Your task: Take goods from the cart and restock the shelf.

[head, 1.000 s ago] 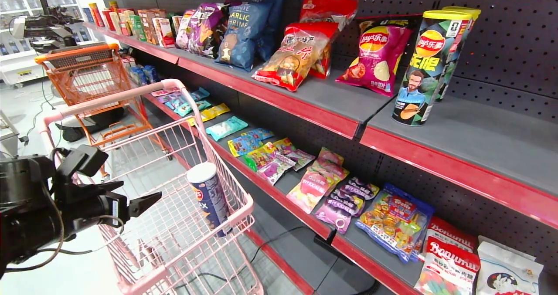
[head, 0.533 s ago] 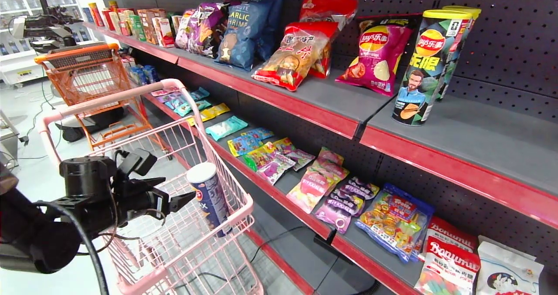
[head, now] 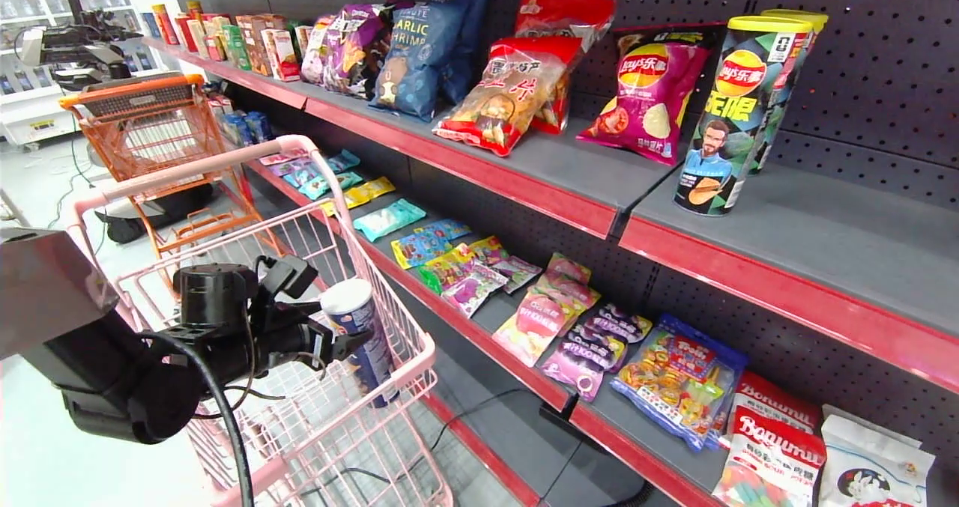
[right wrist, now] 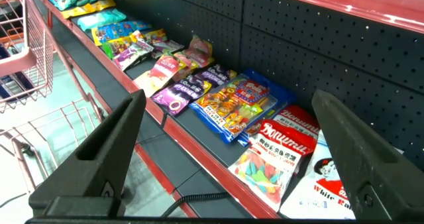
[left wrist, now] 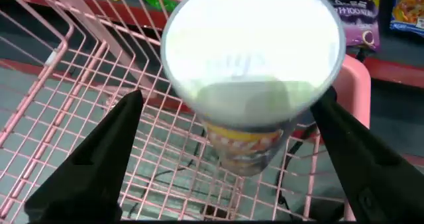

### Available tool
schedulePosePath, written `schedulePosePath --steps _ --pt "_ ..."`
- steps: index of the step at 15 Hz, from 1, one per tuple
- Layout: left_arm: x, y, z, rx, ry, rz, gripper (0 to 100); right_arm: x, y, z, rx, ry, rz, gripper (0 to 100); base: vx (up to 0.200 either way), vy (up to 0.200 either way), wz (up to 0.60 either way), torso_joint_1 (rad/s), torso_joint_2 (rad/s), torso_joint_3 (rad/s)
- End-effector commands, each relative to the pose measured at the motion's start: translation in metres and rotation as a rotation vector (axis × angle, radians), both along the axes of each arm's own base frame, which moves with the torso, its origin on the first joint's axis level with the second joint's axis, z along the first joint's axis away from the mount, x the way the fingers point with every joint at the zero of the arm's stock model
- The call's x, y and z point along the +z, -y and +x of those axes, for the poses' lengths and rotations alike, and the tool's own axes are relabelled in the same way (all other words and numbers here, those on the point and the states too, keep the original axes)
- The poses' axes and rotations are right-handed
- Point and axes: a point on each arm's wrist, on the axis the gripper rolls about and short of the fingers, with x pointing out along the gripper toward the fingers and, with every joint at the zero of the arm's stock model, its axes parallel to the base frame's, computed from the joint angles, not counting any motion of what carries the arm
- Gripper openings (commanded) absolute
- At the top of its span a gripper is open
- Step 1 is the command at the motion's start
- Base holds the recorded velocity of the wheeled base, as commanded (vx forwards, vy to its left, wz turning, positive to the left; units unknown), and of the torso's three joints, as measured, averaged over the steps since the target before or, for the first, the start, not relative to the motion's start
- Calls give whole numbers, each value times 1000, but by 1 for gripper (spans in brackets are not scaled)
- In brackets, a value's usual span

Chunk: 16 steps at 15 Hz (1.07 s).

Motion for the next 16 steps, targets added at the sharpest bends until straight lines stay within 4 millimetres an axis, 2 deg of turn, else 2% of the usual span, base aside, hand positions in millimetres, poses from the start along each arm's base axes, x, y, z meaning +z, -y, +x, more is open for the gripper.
schedulePosePath --steps 1,11,12,16 --pt "-4 3 6 -5 0 2 100 0 0 0 0 0 0 100 0 0 0 0 0 0" --pt "-18 13 11 -35 -21 8 100 0 0 0 0 0 0 100 0 0 0 0 0 0" --pt "-20 14 14 -36 -22 9 0 0 0 0 2 0 0 100 0 0 0 0 0 0" --pt "-19 14 12 -36 -7 1 0 0 0 0 2 0 0 100 0 0 0 0 0 0"
